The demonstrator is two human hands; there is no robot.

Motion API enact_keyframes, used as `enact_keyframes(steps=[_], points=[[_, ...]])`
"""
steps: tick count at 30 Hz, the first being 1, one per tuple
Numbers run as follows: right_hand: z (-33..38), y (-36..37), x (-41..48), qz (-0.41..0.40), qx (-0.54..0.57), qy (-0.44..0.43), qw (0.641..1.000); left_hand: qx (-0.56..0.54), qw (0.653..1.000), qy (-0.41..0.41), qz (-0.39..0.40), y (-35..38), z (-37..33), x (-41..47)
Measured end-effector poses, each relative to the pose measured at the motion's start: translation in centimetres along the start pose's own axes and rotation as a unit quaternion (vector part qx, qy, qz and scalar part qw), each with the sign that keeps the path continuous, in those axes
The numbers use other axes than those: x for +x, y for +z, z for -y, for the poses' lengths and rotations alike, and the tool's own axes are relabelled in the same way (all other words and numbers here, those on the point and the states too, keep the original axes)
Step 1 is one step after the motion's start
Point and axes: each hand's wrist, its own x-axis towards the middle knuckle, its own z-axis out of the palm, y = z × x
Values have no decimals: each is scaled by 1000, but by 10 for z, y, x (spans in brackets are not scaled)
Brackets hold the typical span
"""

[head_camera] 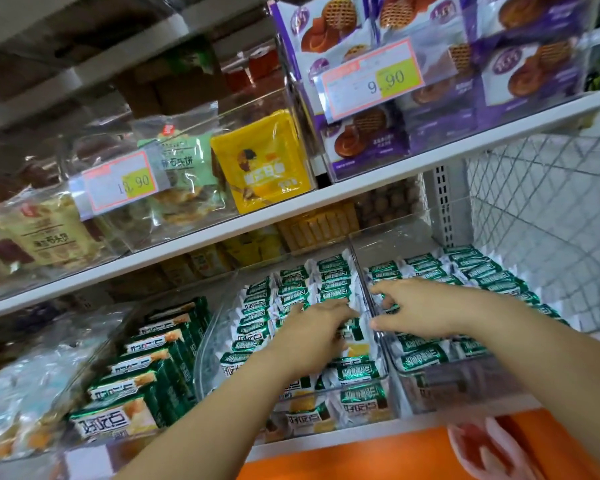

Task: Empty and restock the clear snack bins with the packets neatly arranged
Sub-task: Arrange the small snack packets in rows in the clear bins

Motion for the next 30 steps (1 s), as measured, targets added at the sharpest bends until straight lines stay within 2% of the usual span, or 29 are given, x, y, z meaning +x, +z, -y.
enact_keyframes(steps=[2, 8, 13, 19, 23, 26, 30], points=[[0, 0, -1, 1, 1, 1, 1000, 65, 997, 11, 26, 5, -1, -6], [-1, 2, 1, 4, 1, 1, 1000, -49, 997, -47, 22, 12, 1, -9], [-2, 3, 3, 1, 1, 1, 1000, -18, 996, -52, 72, 12, -2, 0], [10, 15, 3, -23, -21, 17, 999, -35, 986, -56, 151, 0, -3, 7], [20, 26, -9, -128, -82, 3, 988, -77, 994, -43, 68, 2, -5, -8], [35, 36, -25, -225, -136, -74, 962, -111, 992, -32, -42, 8, 6, -42], [62, 63, -47, -209, -136, -163, 955, -119, 977, -4, -177, 18, 38, -102]])
